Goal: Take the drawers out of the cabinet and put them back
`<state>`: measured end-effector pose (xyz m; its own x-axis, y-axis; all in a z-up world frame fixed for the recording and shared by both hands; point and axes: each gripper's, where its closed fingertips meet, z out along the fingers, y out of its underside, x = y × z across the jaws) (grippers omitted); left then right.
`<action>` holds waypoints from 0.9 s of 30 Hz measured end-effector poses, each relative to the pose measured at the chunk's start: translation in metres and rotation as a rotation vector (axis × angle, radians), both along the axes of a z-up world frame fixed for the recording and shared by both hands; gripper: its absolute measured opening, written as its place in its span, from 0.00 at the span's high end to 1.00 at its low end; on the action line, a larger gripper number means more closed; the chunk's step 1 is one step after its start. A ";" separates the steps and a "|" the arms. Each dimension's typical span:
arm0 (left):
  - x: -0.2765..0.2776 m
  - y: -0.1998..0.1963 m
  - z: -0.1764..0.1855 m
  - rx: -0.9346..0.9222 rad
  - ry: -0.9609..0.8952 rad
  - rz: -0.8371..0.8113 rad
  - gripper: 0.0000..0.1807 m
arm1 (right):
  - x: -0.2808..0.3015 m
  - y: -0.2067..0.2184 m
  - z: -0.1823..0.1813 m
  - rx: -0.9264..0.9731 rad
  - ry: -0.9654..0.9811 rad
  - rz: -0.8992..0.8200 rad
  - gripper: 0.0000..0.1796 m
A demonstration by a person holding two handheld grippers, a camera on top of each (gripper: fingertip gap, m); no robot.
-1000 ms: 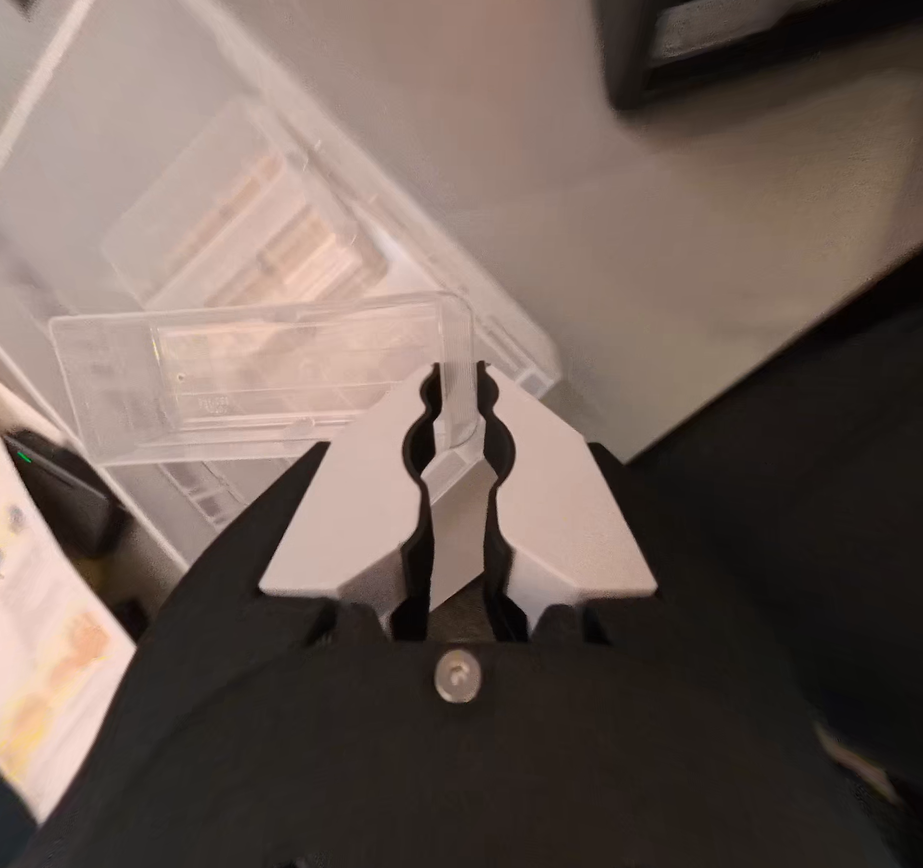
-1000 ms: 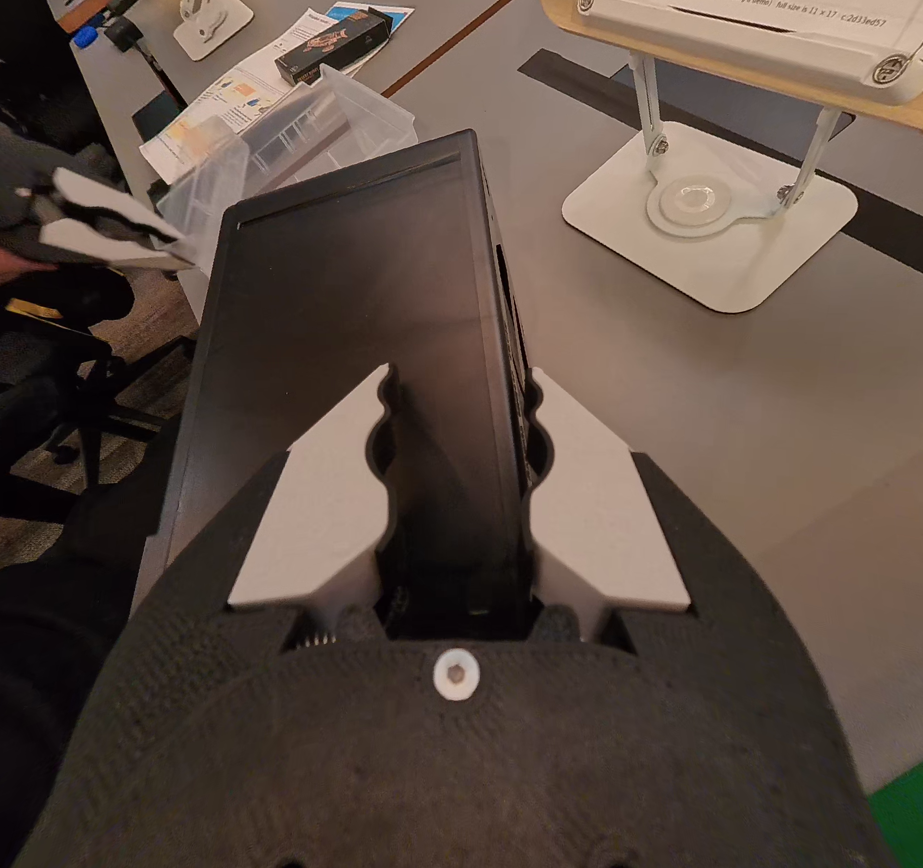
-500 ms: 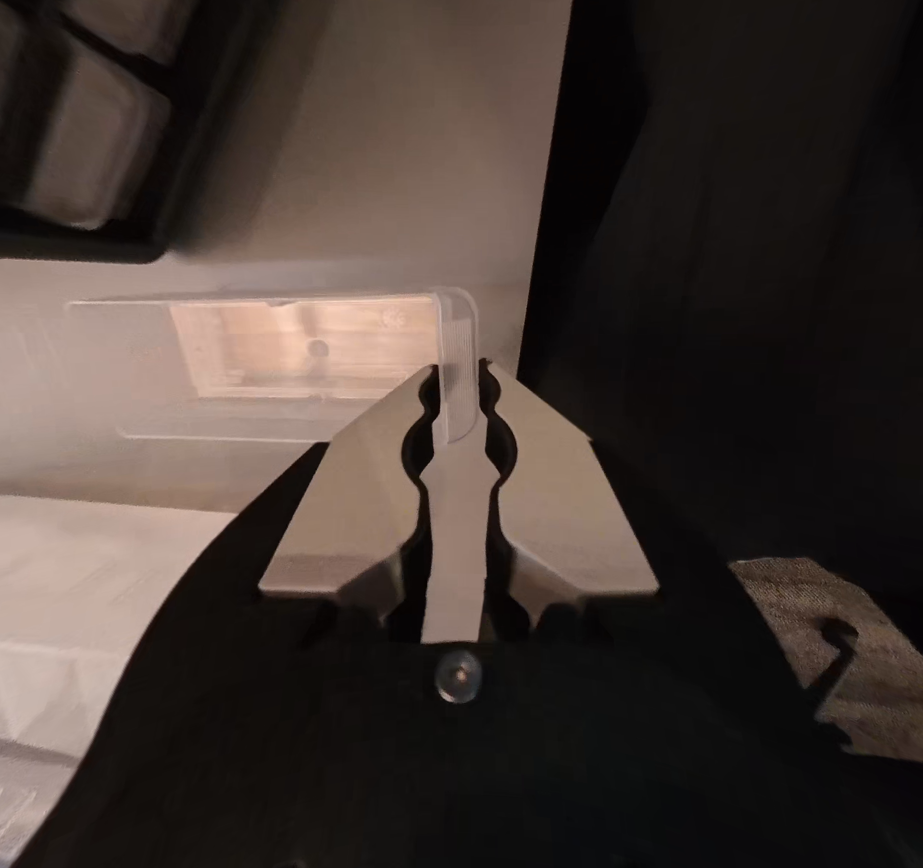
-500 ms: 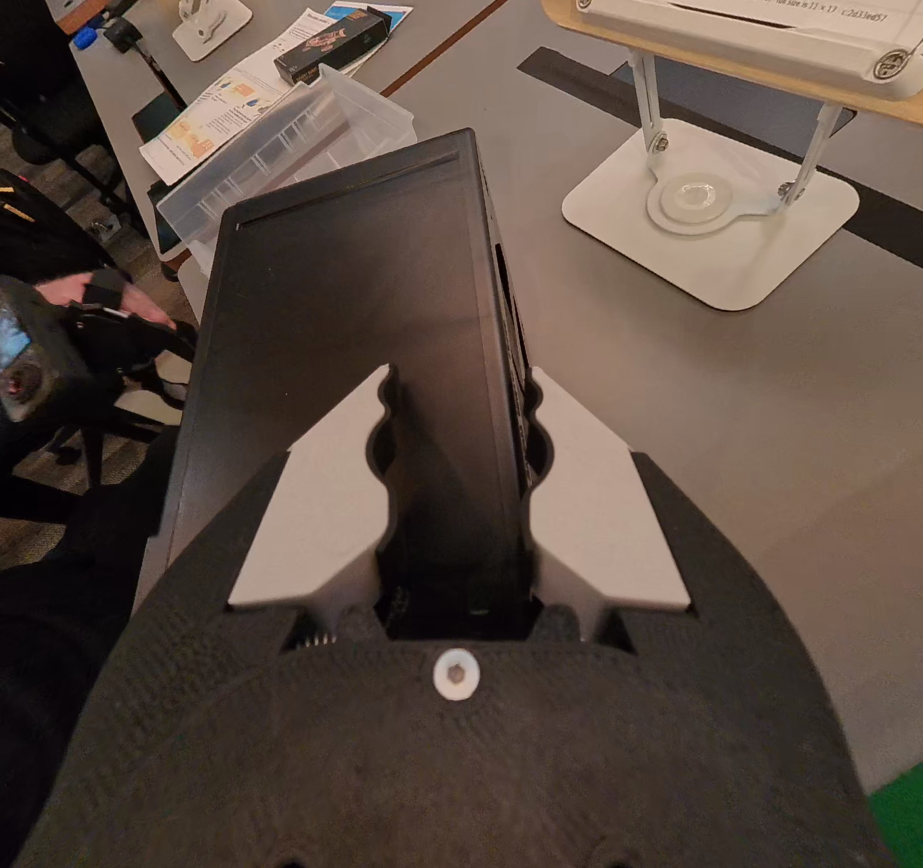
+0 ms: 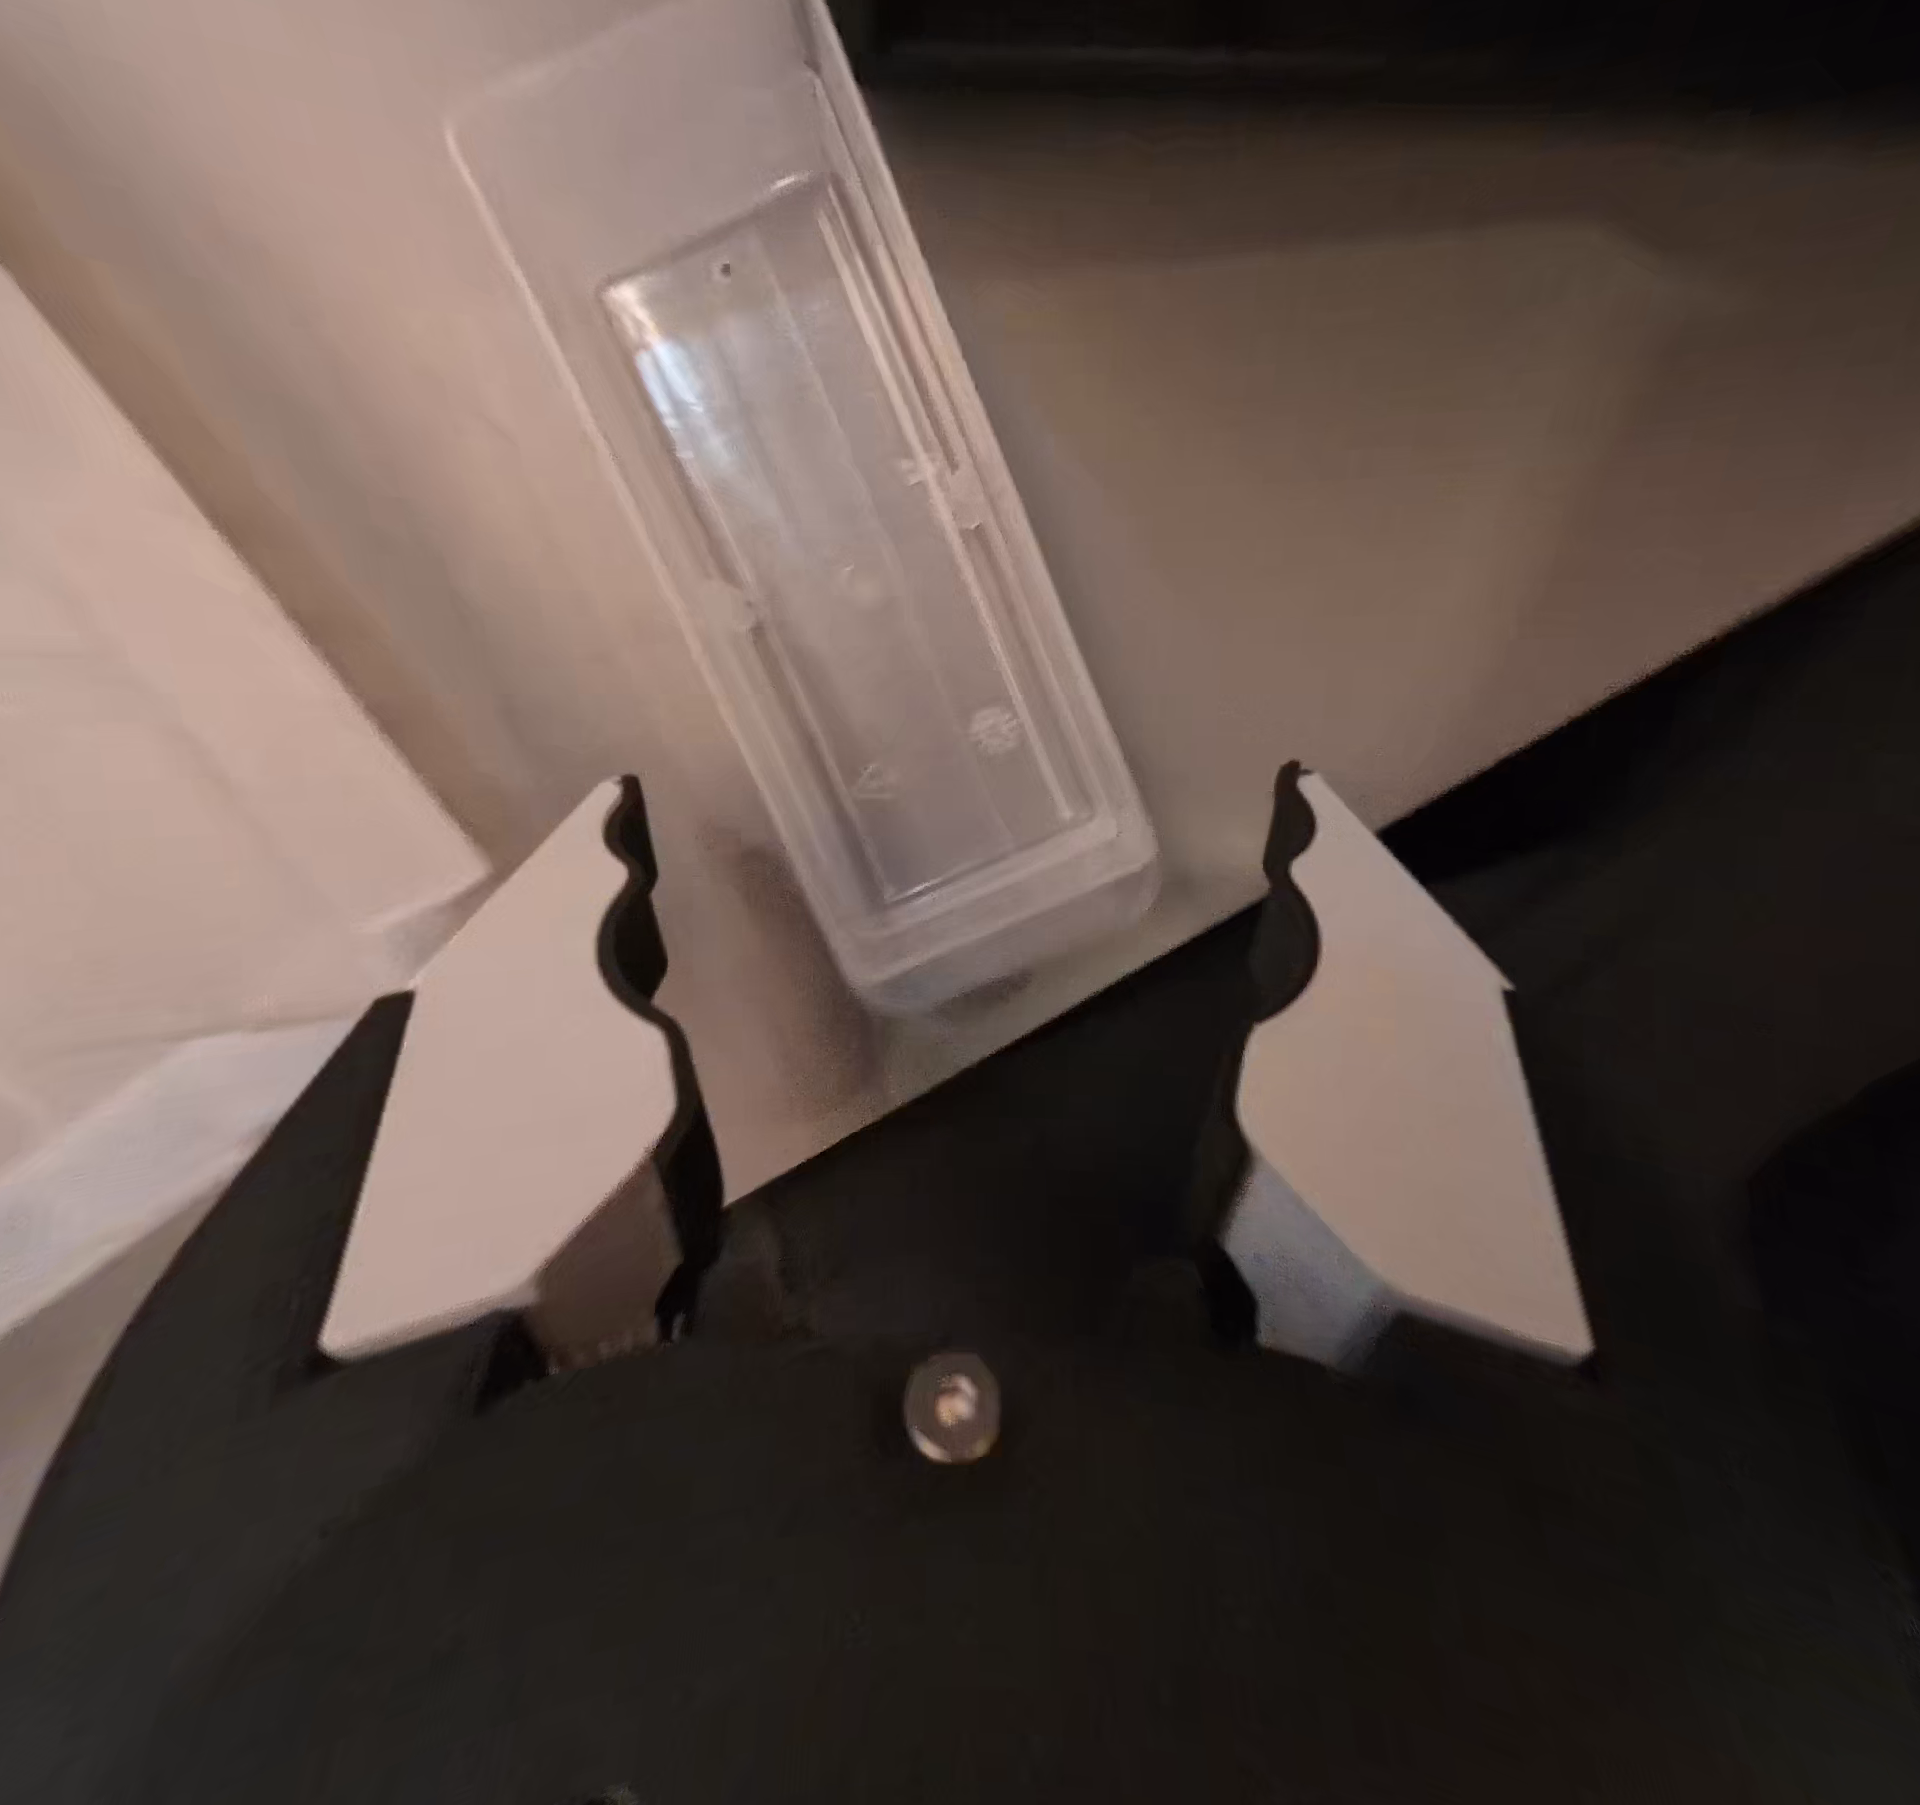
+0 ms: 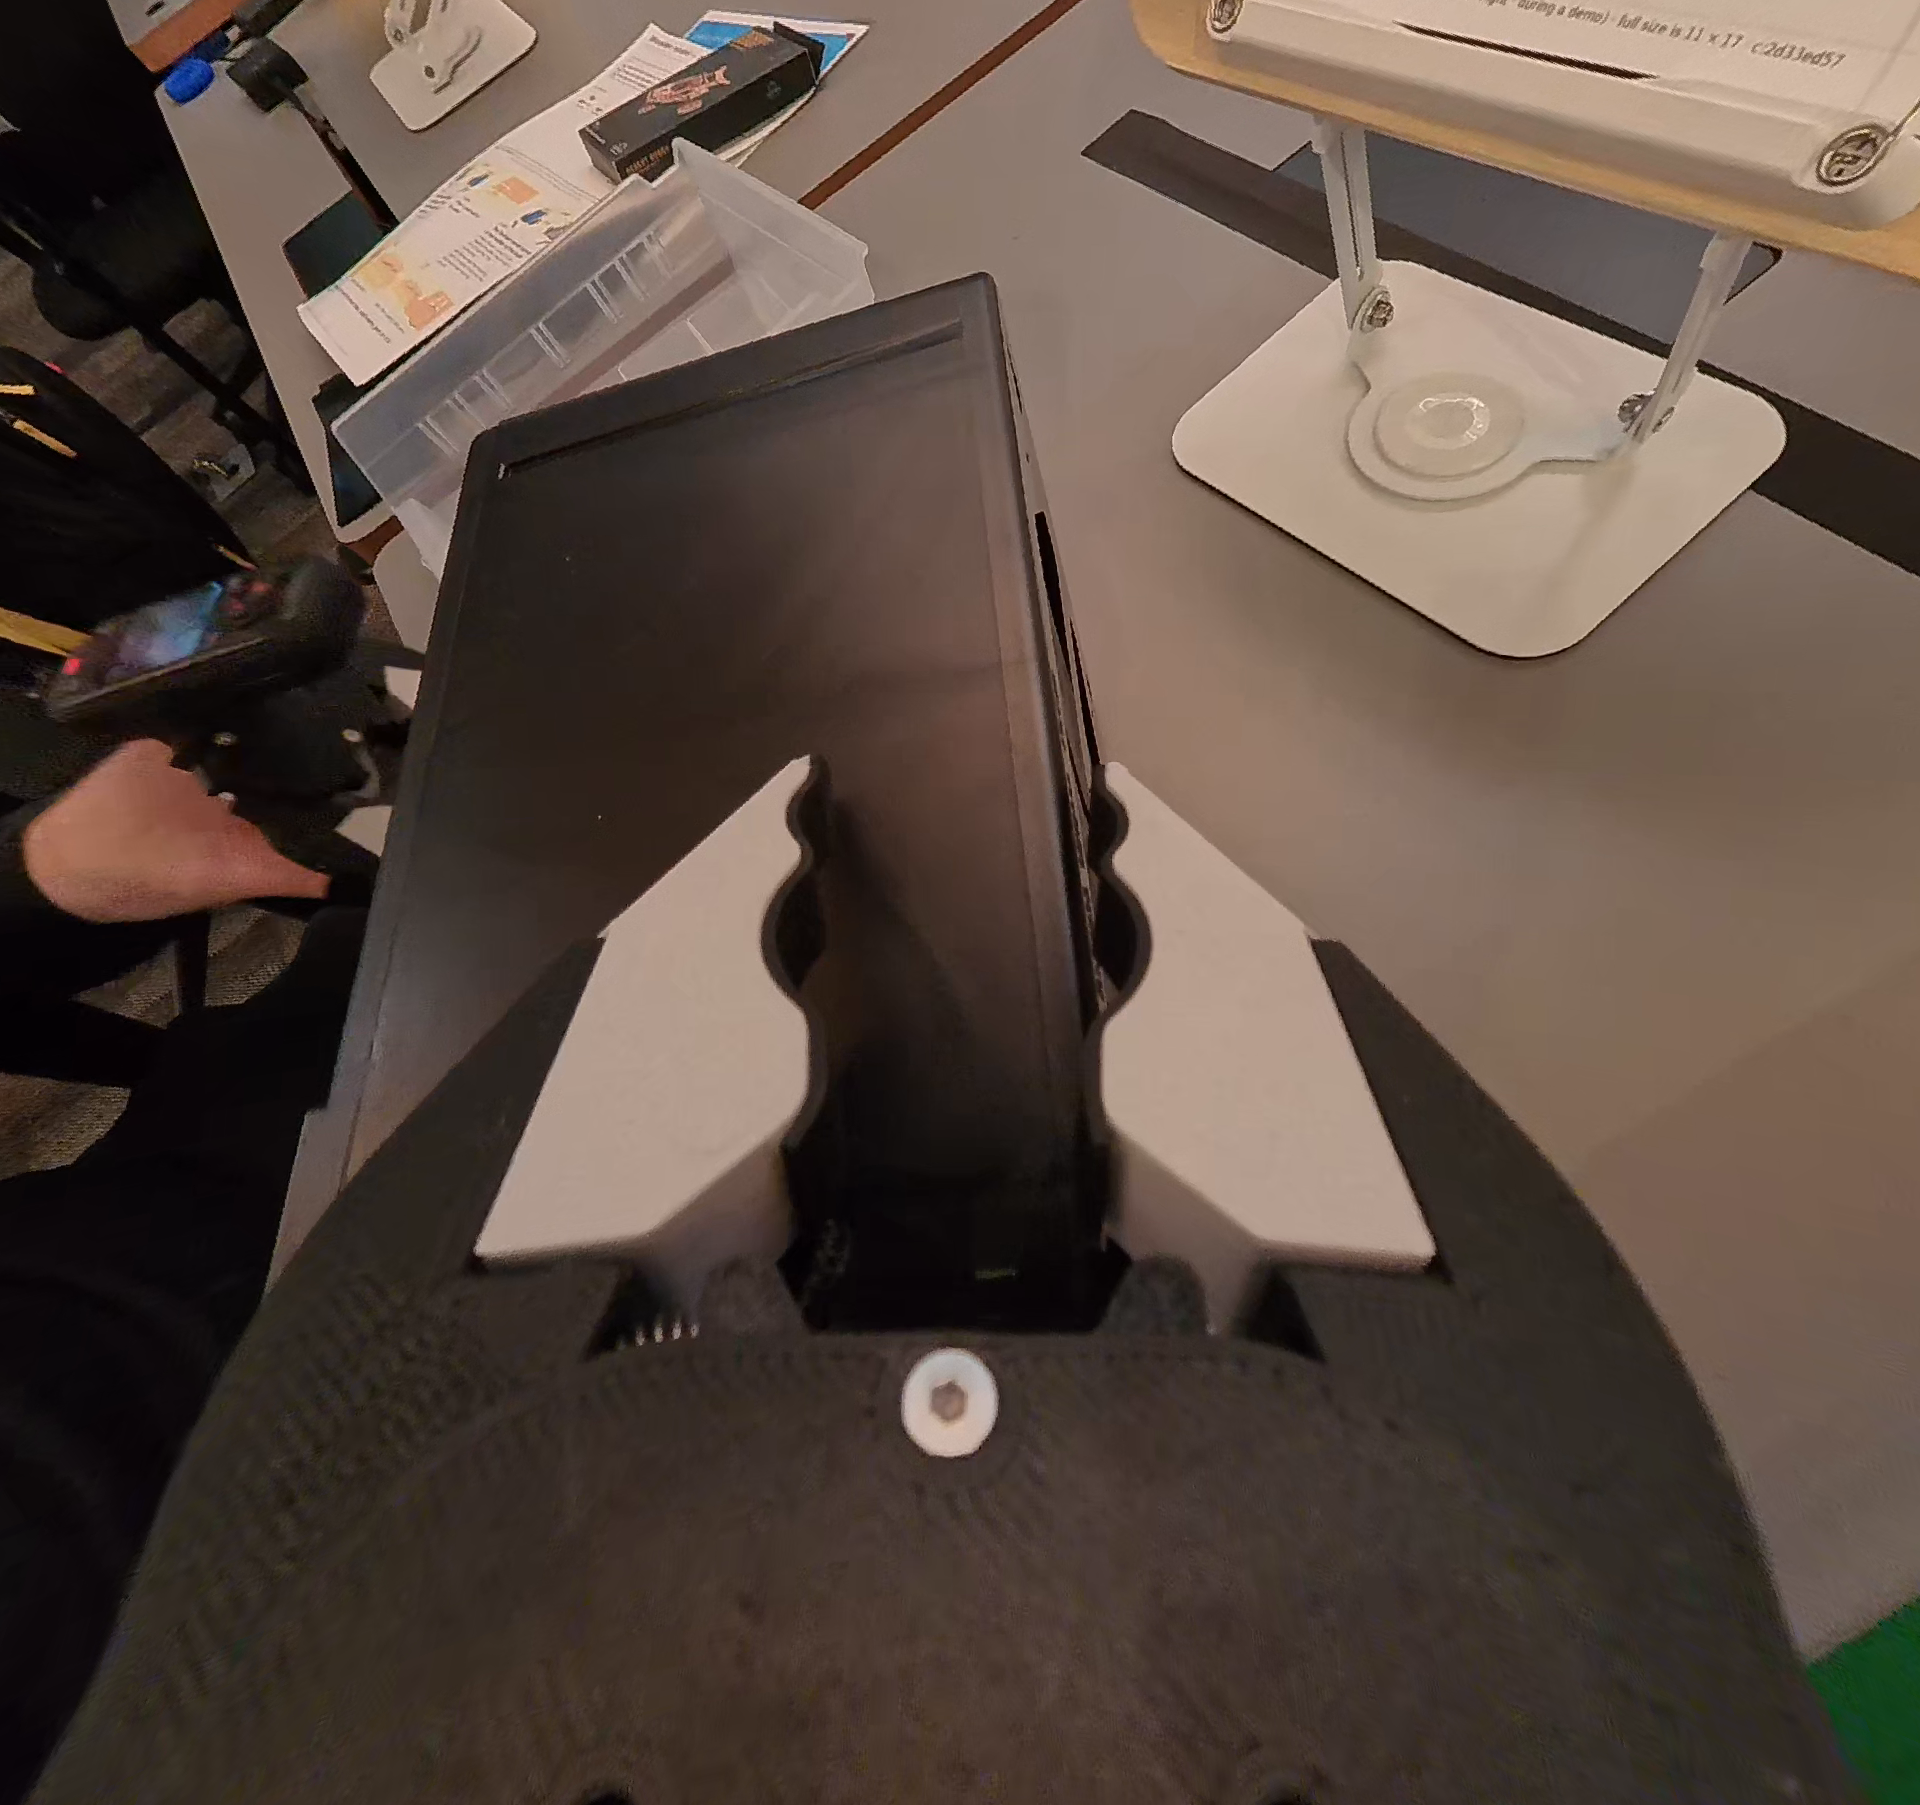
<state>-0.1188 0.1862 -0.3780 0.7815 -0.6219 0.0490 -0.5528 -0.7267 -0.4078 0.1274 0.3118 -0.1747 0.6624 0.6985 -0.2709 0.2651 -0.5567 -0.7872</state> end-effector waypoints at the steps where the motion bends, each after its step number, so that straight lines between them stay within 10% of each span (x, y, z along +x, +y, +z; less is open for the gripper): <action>1: 0.006 0.001 -0.007 -0.029 -0.051 0.051 0.37 | 0.000 0.000 0.000 0.001 0.001 -0.001 0.73; 4: 0.006 0.007 -0.012 0.007 -0.025 0.073 0.60 | 0.000 0.000 0.000 0.002 0.002 -0.004 0.73; 27: 0.074 -0.029 0.073 -0.117 -0.094 -0.245 0.64 | 0.001 0.000 0.000 0.004 0.002 -0.005 0.73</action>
